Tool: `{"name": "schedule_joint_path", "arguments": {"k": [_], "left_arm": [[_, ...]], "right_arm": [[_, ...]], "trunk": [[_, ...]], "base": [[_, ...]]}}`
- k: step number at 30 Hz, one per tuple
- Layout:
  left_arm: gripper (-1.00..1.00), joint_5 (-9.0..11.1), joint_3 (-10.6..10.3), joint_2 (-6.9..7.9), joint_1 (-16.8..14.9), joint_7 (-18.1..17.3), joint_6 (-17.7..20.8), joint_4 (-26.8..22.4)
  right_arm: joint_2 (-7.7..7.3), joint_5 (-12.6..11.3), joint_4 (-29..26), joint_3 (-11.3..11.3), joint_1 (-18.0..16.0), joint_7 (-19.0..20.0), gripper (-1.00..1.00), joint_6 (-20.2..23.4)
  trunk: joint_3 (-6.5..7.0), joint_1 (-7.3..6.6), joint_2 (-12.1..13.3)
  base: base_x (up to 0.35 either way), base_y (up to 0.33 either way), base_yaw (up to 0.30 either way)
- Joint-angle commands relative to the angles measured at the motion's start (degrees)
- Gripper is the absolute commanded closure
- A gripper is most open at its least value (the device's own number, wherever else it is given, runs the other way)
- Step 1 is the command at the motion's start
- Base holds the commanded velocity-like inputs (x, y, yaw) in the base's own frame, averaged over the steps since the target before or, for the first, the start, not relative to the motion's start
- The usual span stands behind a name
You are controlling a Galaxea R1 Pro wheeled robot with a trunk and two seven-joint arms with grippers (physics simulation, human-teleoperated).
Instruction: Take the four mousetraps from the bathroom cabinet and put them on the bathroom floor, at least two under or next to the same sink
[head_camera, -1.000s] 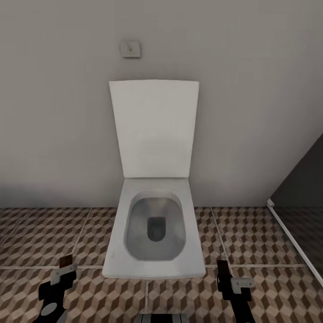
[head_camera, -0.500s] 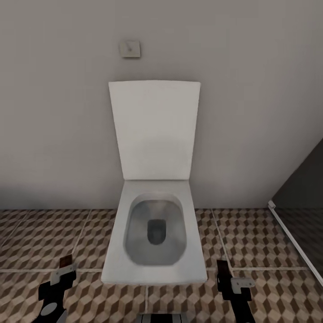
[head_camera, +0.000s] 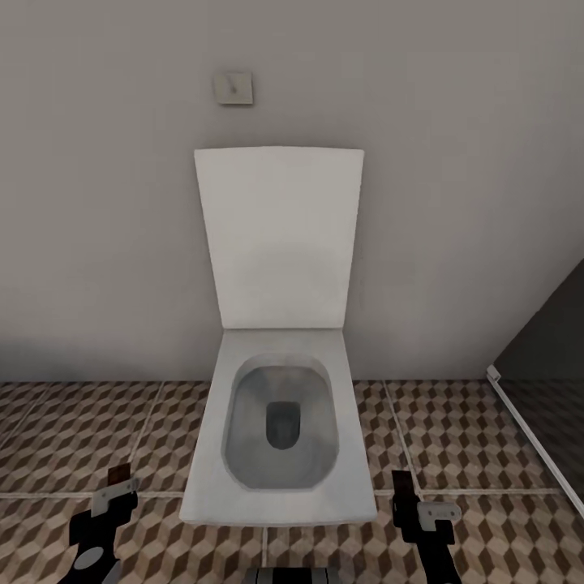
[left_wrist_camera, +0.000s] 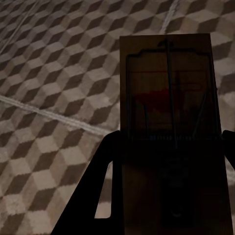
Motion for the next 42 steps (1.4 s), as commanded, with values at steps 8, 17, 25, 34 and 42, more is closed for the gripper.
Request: {"name": "schedule_joint_path", "arguments": {"k": [8,17,25,34,42], "left_arm": [[1.0,0.7,-0.5,0.2,0.0,0.3,-0.3,0.0],[1.0,0.7,-0.5,0.21,0.0,0.3,-0.1,0.0],[1.0,0.9,-0.5,0.03,0.0,0.4,-0.6,0.0],[1.0,1.0,-0.5,0.14,0.0,0.8,-0.7,0.0],[1.0,0.9,-0.5,0.25,0.0,0.7,-0.7,0.0]], "right_arm": [[-0.01,0.5,0.0,0.2,0.0,-0.4,1.0,-0.1],[-0.01,0.5,0.0,0.3,0.0,-0.5,1.0,0.0],[-0.01,0.5,0.0,0.3,0.0,-0.5,1.0,0.0],[-0.01,0.5,0.0,0.2,0.0,-0.5,1.0,0.0],[-0.22,0.3,-0.1,-0.2,0.0,-0.7,1.0,-0.1]], "trunk": [[-0.04,-0.01,0.0],[-0.04,-0.01,0.0],[-1.81,0.19,-0.1],[-3.81,0.43,-0.2],[-5.58,0.63,-0.4]], "base": [[0.0,0.0,0.0],[0.0,0.0,0.0],[0.0,0.0,0.0],[0.0,0.0,0.0],[0.0,0.0,0.0]]}}
